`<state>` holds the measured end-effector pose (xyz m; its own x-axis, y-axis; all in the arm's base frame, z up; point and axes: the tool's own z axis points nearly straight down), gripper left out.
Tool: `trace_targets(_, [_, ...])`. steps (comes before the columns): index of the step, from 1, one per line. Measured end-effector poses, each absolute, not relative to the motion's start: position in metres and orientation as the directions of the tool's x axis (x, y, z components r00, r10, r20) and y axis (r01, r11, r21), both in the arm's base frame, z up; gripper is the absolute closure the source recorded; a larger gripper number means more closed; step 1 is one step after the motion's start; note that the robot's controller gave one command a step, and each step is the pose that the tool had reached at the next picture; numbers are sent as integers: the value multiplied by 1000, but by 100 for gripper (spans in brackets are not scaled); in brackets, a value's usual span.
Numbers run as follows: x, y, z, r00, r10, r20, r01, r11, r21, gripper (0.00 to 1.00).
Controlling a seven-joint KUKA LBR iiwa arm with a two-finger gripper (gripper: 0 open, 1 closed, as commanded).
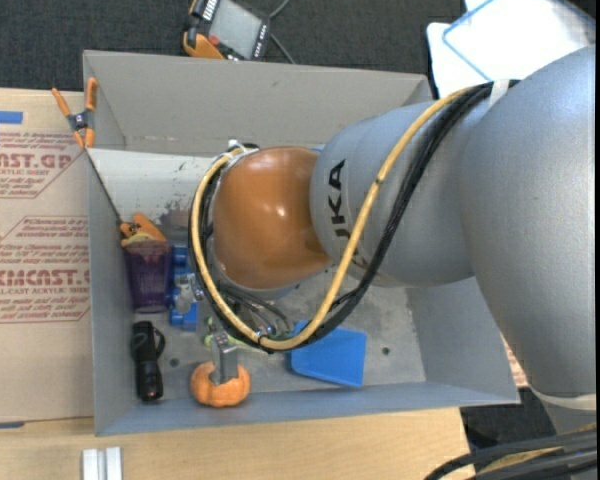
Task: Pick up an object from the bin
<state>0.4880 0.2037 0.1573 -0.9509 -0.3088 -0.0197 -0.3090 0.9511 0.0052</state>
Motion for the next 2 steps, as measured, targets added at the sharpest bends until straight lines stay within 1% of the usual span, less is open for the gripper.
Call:
trace_targets(1, [489, 201, 151, -939, -344, -23, -344, 939, 5, 0])
trace_targets(2, [502, 195, 204, -941, -337, -21, -337, 942, 7, 0])
